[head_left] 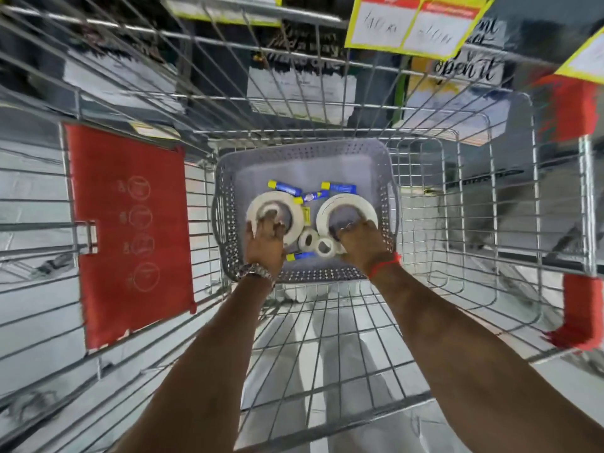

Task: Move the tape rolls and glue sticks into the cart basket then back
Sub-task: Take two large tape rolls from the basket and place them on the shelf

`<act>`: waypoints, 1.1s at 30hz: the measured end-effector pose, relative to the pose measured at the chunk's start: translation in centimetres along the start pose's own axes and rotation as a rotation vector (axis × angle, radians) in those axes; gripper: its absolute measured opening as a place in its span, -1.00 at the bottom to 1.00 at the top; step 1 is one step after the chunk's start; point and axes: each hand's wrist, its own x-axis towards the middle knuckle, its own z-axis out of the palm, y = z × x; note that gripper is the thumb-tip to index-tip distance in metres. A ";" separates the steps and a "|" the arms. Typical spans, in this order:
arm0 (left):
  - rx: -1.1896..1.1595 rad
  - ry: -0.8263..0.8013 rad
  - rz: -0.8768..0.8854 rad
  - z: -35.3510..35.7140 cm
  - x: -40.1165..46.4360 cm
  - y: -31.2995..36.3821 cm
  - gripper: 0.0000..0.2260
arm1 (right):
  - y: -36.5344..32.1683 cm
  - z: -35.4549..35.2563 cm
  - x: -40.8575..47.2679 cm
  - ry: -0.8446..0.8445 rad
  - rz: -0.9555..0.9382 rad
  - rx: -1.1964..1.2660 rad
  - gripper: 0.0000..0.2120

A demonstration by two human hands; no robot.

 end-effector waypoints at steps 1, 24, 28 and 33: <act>0.006 0.016 0.006 0.0 0.1 0.0 -0.48 | 0.0 0.2 0.1 0.007 -0.003 -0.006 -0.52; 0.011 0.165 0.166 -4.3 -4.0 0.2 -0.61 | 0.0 -4.8 -2.9 0.213 0.079 0.177 -0.58; -0.010 0.213 0.163 -7.0 -5.9 0.4 -0.63 | -1.1 -6.8 -5.1 0.327 0.090 0.234 -0.62; -0.013 0.309 0.278 -10.3 -7.8 0.4 -0.61 | -2.2 -8.9 -8.9 0.569 0.090 0.296 -0.59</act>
